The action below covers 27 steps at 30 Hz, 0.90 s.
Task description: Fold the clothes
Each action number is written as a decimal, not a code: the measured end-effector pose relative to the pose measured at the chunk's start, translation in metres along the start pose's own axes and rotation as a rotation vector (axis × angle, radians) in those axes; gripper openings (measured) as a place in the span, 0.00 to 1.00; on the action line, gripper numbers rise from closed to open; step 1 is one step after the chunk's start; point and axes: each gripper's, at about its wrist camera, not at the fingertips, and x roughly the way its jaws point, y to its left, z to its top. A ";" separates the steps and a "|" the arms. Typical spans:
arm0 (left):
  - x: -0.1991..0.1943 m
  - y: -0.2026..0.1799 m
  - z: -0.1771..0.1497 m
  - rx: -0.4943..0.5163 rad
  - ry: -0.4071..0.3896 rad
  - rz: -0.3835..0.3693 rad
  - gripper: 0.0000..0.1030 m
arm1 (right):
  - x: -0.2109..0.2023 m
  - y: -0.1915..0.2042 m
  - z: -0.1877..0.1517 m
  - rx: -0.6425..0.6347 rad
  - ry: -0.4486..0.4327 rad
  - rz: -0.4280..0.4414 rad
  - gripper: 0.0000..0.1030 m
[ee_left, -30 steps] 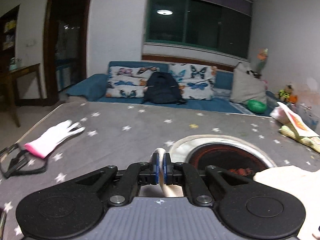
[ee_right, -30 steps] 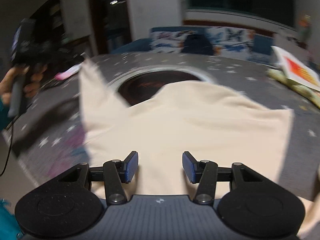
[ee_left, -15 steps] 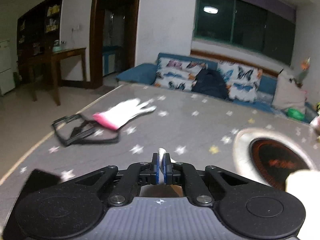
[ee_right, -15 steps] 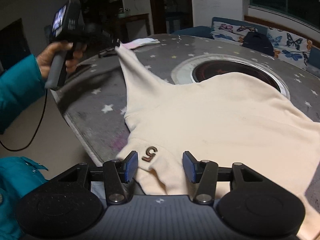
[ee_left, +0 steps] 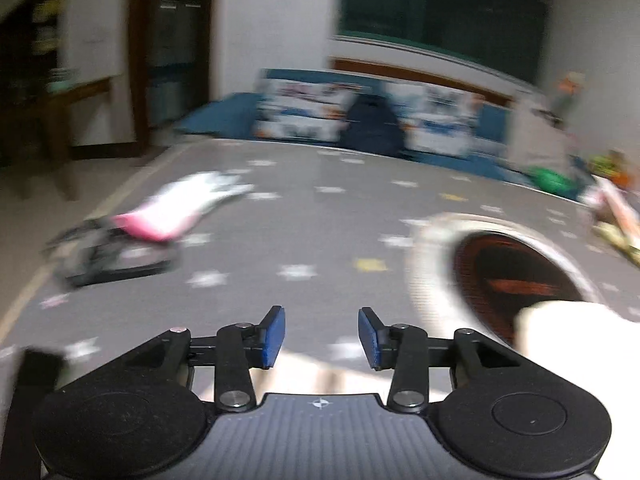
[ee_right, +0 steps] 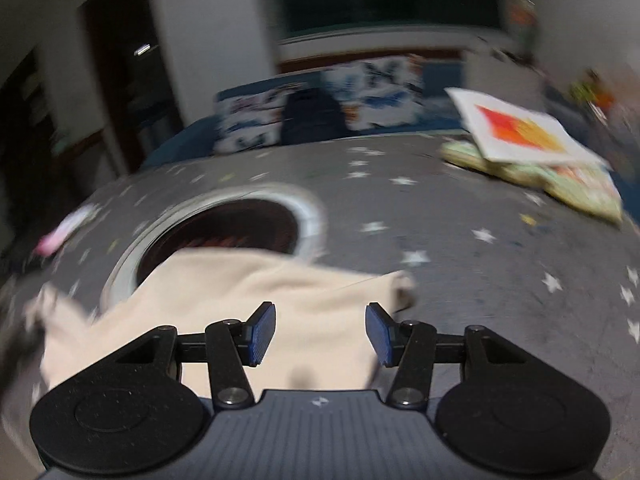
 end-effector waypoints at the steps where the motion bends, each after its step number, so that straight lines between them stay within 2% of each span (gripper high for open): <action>1: 0.007 -0.014 0.003 0.019 0.013 -0.050 0.42 | 0.005 -0.009 0.003 0.037 0.004 -0.003 0.49; 5: 0.037 -0.067 0.013 0.080 0.069 -0.201 0.44 | 0.024 -0.038 0.013 0.158 0.033 0.002 0.49; 8: 0.061 -0.107 0.017 0.152 0.105 -0.272 0.46 | 0.039 -0.052 0.014 0.215 0.067 0.013 0.49; 12: 0.089 -0.144 0.017 0.222 0.140 -0.313 0.47 | 0.055 -0.054 0.013 0.250 0.103 0.039 0.49; 18: 0.111 -0.171 0.016 0.281 0.163 -0.347 0.45 | 0.068 -0.044 0.015 0.228 0.124 0.045 0.49; 21: 0.115 -0.180 0.014 0.309 0.156 -0.357 0.40 | 0.073 -0.044 0.018 0.228 0.121 0.049 0.47; 23: 0.115 -0.184 0.012 0.329 0.143 -0.357 0.32 | 0.076 -0.045 0.019 0.227 0.118 0.050 0.46; 25: 0.114 -0.186 0.011 0.341 0.132 -0.364 0.19 | 0.076 -0.044 0.020 0.225 0.112 0.048 0.41; 27: 0.112 -0.188 0.010 0.351 0.119 -0.372 0.15 | 0.077 -0.044 0.020 0.226 0.106 0.049 0.36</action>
